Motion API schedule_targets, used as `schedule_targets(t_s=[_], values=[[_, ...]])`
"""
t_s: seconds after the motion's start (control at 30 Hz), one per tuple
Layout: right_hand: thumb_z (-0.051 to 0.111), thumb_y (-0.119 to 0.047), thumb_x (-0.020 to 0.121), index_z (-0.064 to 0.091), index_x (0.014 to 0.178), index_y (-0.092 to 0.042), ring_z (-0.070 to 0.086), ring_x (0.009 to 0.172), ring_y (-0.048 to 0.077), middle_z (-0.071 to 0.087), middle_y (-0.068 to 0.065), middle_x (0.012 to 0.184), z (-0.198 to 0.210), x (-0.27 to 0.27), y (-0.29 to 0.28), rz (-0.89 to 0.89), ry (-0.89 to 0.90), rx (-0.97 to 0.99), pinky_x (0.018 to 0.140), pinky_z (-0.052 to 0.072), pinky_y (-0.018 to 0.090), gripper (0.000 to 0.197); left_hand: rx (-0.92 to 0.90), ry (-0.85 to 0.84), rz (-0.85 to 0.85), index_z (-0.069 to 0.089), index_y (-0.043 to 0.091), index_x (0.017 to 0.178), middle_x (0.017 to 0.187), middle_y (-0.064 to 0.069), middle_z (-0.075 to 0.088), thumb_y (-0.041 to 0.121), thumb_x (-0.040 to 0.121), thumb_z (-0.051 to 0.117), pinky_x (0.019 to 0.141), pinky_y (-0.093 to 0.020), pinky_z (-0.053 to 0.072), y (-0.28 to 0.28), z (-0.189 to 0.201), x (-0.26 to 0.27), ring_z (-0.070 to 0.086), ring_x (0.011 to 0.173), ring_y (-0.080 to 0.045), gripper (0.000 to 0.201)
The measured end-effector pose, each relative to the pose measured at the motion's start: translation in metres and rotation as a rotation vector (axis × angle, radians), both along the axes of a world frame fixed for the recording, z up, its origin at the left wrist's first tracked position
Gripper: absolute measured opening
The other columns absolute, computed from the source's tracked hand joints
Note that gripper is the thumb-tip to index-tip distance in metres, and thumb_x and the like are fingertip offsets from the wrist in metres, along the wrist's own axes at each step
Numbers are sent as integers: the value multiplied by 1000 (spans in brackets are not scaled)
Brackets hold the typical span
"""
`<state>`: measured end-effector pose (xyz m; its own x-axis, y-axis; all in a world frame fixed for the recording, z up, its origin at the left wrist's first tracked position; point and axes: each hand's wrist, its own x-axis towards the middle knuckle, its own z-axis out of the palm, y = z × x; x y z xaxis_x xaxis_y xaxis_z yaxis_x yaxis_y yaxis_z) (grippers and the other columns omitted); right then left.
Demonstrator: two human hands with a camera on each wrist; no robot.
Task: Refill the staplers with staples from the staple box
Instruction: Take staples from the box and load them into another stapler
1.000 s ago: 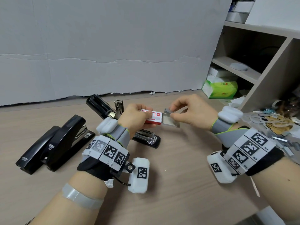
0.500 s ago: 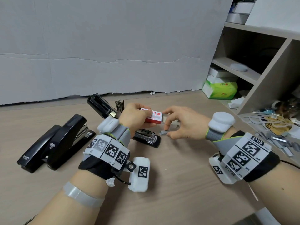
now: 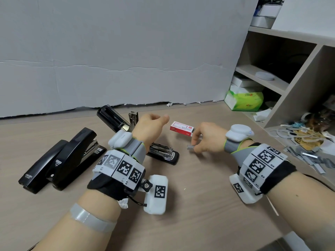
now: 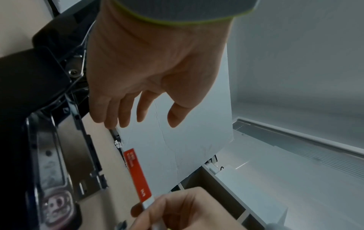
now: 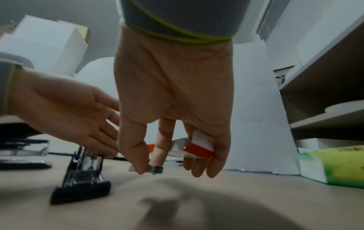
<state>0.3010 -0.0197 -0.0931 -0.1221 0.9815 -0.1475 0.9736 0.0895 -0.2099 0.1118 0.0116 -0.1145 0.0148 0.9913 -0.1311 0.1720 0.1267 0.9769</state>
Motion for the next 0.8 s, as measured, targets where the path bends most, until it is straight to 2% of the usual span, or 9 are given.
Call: schedule_targets(t_s=[0.07, 0.17, 0.27, 0.33, 0.37, 0.43, 0.5, 0.57, 0.8], values=[[74, -18, 72, 75, 85, -13, 53, 63, 15, 62, 0, 77, -4, 2, 4, -43, -14, -48, 51, 39, 19, 14, -12, 31, -21, 64, 15, 112, 109, -3, 65, 41, 86, 66, 93, -35, 47, 1, -2, 1, 60, 104, -20, 37], [75, -19, 70, 74, 80, -17, 56, 70, 19, 64, 0, 79, -8, 4, 7, -72, -20, -60, 54, 40, 20, 10, -19, 72, -54, 63, 14, 113, 111, -5, 66, 31, 87, 67, 92, -33, 46, 0, -3, 2, 60, 101, -20, 31], [76, -26, 70, 74, 80, -21, 55, 93, 25, 64, 2, 95, -13, 6, 10, -38, -16, 8, 73, 41, 26, 12, -8, 110, -84, 65, 15, 112, 110, -5, 66, 22, 87, 67, 93, -32, 47, -1, -3, 1, 59, 101, -20, 26], [77, -32, 68, 69, 74, -32, 52, 107, 27, 61, 3, 109, -11, 5, 8, -15, 54, 90, 92, 43, 34, 9, 22, 119, -115, 66, 16, 109, 106, -4, 66, 19, 87, 67, 93, -33, 49, -1, -3, 2, 60, 97, -19, 23], [77, -35, 68, 67, 73, -35, 53, 107, 26, 61, 2, 109, -9, 4, 8, -13, 104, 136, 93, 45, 38, 11, 38, 110, -134, 67, 15, 107, 102, -4, 66, 18, 87, 66, 94, -36, 51, -2, -3, 2, 60, 94, -19, 20], [76, -35, 70, 70, 79, -30, 58, 93, 19, 66, 0, 98, -1, -1, 4, -7, 197, 208, 86, 49, 36, 11, 43, 60, -182, 66, 9, 104, 98, -9, 66, 17, 91, 64, 90, -40, 55, -5, 0, 6, 61, 85, -20, 16], [74, -32, 71, 73, 82, -22, 62, 75, 13, 70, -4, 81, 7, -9, -1, 10, 283, 259, 76, 53, 32, 15, 9, -33, -250, 65, 3, 100, 96, -17, 68, 20, 94, 61, 76, -37, 59, -10, 4, 8, 62, 79, -23, 19], [74, -32, 71, 72, 80, -21, 64, 68, 10, 68, -8, 69, 10, -15, -4, 30, 335, 311, 71, 55, 31, 14, -7, -101, -299, 65, -6, 101, 89, -17, 67, 21, 96, 59, 65, -31, 58, -12, 6, 8, 63, 76, -24, 28], [82, -25, 72, 68, 81, -23, 61, 66, 9, 65, -10, 70, 8, -18, -2, 6, 514, 320, 72, 55, 31, 17, 30, -124, -286, 60, -17, 107, 80, -15, 69, 11, 96, 59, 58, -24, 55, -14, 10, 1, 66, 63, -14, 30]])
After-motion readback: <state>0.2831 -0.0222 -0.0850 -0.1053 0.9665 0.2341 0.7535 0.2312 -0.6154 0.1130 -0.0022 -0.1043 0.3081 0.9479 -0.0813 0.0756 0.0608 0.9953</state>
